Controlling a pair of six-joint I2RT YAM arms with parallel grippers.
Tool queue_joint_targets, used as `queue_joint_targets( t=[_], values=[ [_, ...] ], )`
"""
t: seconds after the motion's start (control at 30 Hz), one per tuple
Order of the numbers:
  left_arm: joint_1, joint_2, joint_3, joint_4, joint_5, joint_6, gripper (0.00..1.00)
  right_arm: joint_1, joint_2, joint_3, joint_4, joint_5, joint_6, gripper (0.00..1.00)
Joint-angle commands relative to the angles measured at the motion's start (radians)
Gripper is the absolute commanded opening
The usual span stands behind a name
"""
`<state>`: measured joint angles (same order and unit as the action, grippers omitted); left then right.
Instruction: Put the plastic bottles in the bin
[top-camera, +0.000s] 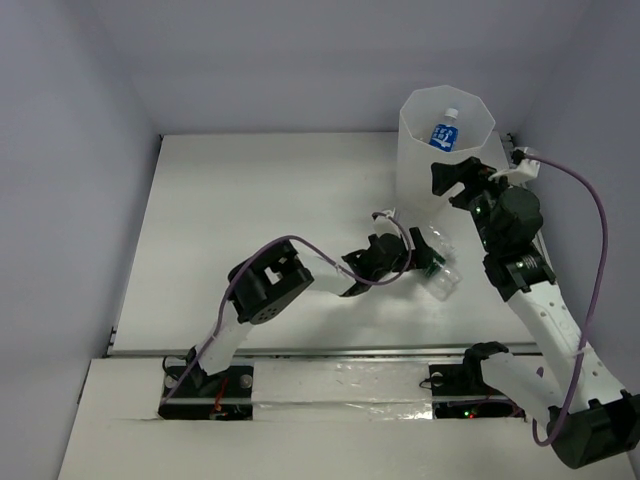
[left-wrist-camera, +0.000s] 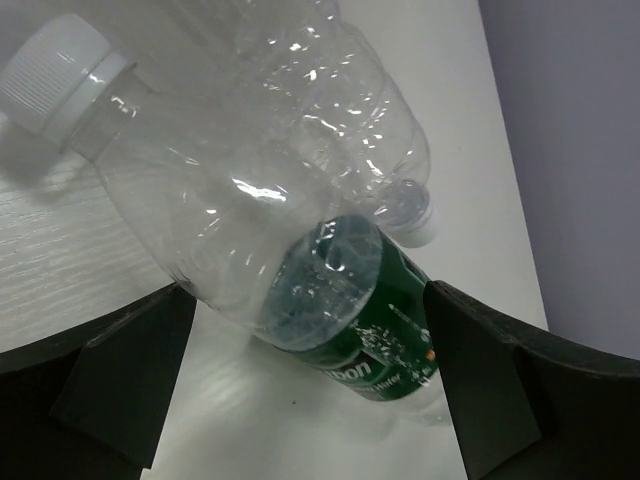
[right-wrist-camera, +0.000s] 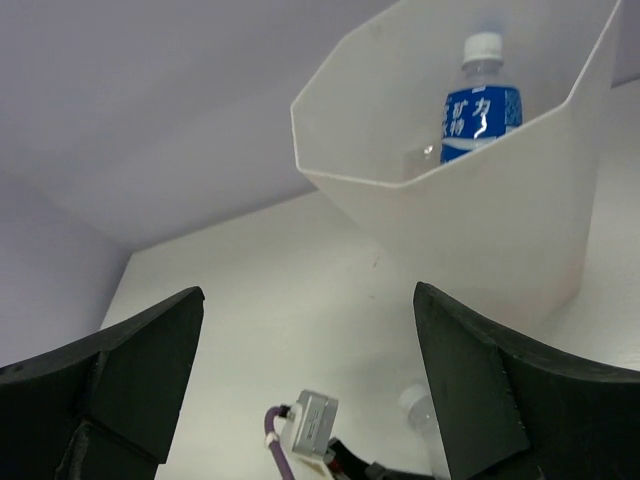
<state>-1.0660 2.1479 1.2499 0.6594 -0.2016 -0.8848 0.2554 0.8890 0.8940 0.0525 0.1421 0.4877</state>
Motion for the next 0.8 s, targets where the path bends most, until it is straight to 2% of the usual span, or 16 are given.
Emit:
queue_joint_targets(
  t=[0.0,0.13,0.27,0.3,0.4,0.43,0.47,0.53,0.57,0.6,0.63,0.7,0.77],
  values=[
    [0.008,0.036,0.066,-0.038,-0.007,-0.019,0.98,0.004,-0.022,-0.027,0.021,-0.071,0.015,0.91],
    [0.017,0.055,0.086,-0.081,-0.039,-0.011,0.97,0.004,-0.047,-0.047,0.001,-0.128,0.028,0.91],
    [0.017,0.041,0.075,-0.104,-0.091,0.013,0.92,0.004,-0.099,-0.082,-0.026,-0.193,0.042,0.9],
    [0.026,0.035,0.06,-0.104,-0.099,0.021,0.87,0.004,-0.111,-0.104,-0.039,-0.19,0.043,0.89],
    [0.026,0.004,0.004,-0.098,-0.125,0.056,0.76,0.004,-0.136,-0.157,-0.104,-0.158,0.043,0.76],
    [0.026,-0.003,-0.015,-0.099,-0.133,0.069,0.73,0.004,-0.134,-0.176,-0.111,-0.147,0.045,0.6],
    [0.035,-0.023,-0.058,-0.089,-0.139,0.073,0.64,0.004,-0.118,-0.191,-0.117,-0.115,0.048,0.54],
    [0.035,-0.049,-0.11,-0.064,-0.14,0.086,0.59,0.004,-0.085,-0.227,-0.117,-0.119,0.055,0.37],
    [0.035,-0.081,-0.136,-0.046,-0.145,0.101,0.56,0.004,-0.07,-0.236,-0.108,-0.131,0.055,0.34],
    [0.044,-0.1,-0.191,-0.037,-0.148,0.109,0.5,0.004,-0.04,-0.245,-0.103,-0.133,0.055,0.32],
    [0.044,-0.12,-0.223,-0.029,-0.153,0.112,0.48,0.004,-0.026,-0.256,-0.099,-0.166,0.052,0.26],
    [0.044,-0.198,-0.295,0.04,-0.157,0.136,0.47,0.004,0.001,-0.262,-0.089,-0.196,0.052,0.26],
    [0.044,-0.274,-0.383,0.065,-0.163,0.148,0.46,0.004,0.016,-0.248,-0.12,-0.159,0.042,0.41]
  ],
)
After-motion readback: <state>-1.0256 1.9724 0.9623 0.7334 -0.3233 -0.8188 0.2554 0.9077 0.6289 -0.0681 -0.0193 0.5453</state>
